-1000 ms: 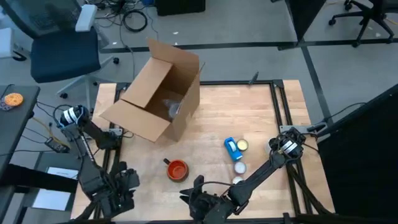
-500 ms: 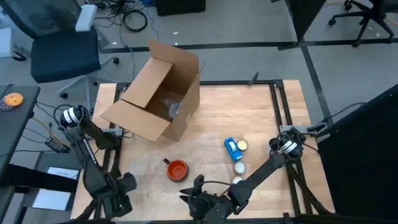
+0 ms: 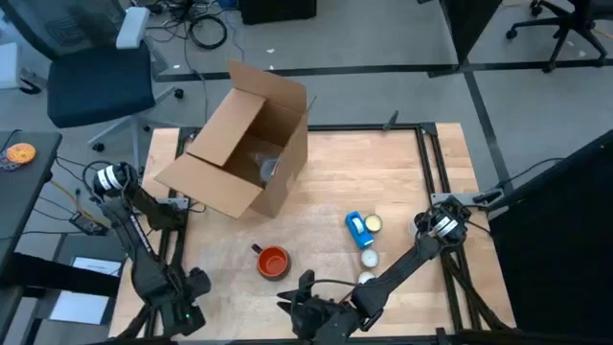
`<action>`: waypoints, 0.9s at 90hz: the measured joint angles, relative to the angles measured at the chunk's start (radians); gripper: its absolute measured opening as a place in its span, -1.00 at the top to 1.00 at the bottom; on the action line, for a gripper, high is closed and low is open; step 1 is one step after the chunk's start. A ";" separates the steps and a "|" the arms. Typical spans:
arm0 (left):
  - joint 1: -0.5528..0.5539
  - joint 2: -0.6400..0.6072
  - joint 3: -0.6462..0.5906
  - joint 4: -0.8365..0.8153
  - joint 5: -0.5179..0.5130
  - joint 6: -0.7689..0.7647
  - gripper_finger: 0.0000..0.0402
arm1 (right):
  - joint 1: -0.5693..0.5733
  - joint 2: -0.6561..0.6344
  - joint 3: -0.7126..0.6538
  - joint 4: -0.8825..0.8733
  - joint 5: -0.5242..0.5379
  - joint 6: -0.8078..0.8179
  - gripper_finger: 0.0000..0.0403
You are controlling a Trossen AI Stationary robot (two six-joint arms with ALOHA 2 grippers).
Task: Wrap mug
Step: Wrap the mug with the bubble wrap
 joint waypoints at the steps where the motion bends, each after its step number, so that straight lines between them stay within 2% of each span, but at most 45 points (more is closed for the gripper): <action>1: 0.000 0.000 -0.004 0.006 0.000 -0.003 -0.25 | 0.000 0.000 0.000 0.000 0.000 0.000 0.57; 12: 0.009 0.000 -0.032 0.052 0.000 -0.018 -0.16 | 0.000 0.000 0.000 0.000 0.000 -0.008 0.58; 22: 0.025 0.000 -0.034 0.082 -0.003 0.014 0.03 | 0.000 0.000 0.000 0.000 -0.001 -0.008 0.58; 34: 0.047 0.000 -0.034 0.134 -0.018 0.102 0.50 | -0.001 0.000 0.000 0.000 -0.001 -0.008 0.58; 40: 0.058 0.000 -0.034 0.166 -0.049 0.169 0.81 | -0.001 0.000 0.000 0.000 -0.001 -0.008 0.58; 44: 0.065 0.000 -0.034 0.194 -0.080 0.208 0.92 | 0.000 0.000 0.000 0.000 -0.001 -0.008 0.57; 58: 0.106 0.000 -0.033 0.293 -0.231 0.332 0.99 | 0.000 0.000 0.000 0.000 -0.001 -0.018 0.57; 68: 0.143 0.000 -0.009 0.306 -0.359 0.414 0.99 | 0.002 0.000 0.000 0.014 -0.004 -0.049 0.57; 81: 0.186 0.000 0.041 0.303 -0.447 0.523 1.00 | 0.008 0.000 0.000 0.047 -0.010 -0.095 0.53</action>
